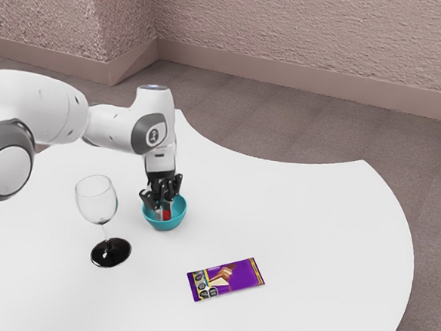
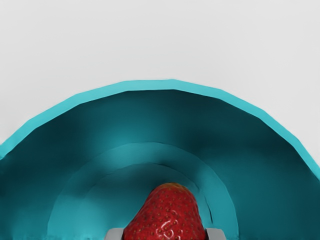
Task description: Take strawberry from the bowl
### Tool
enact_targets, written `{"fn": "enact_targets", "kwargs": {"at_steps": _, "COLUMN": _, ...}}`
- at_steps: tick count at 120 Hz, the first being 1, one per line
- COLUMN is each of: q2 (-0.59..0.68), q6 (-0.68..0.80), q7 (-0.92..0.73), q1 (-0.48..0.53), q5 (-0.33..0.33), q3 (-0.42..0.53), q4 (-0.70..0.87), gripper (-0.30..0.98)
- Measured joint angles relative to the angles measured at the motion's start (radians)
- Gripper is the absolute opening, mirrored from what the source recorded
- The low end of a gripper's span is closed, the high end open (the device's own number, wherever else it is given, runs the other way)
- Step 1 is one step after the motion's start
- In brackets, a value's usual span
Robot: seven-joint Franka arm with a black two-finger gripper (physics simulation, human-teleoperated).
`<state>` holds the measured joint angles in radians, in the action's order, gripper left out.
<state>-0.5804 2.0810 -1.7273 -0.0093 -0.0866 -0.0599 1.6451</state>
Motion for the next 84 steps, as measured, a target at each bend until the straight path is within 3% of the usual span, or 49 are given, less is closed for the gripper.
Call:
{"fn": "enact_targets", "kwargs": {"at_steps": 23, "q2": 0.146, "q6": -0.011, "q7": 0.008, "q1": -0.008, "q5": -0.001, "q3": 0.011, "q4": 0.004, "gripper": 0.05}}
{"fn": "enact_targets", "kwargs": {"at_steps": 31, "q2": 0.176, "q6": -0.026, "q7": 0.020, "q1": -0.067, "q5": -0.001, "q3": 0.026, "q4": 0.010, "gripper": 0.04}}
{"fn": "enact_targets", "kwargs": {"at_steps": 42, "q2": 0.167, "q6": -0.040, "q7": 0.045, "q1": -0.167, "q5": -0.002, "q3": 0.032, "q4": 0.010, "gripper": 0.03}}
{"fn": "enact_targets", "kwargs": {"at_steps": 61, "q2": 0.081, "q6": -0.049, "q7": 0.083, "q1": -0.216, "q5": -0.017, "q3": 0.036, "q4": -0.028, "gripper": 0.04}}
{"fn": "enact_targets", "kwargs": {"at_steps": 84, "q2": 0.142, "q6": -0.071, "q7": 0.137, "q1": -0.221, "q5": -0.017, "q3": 0.035, "q4": -0.033, "gripper": 0.40}}
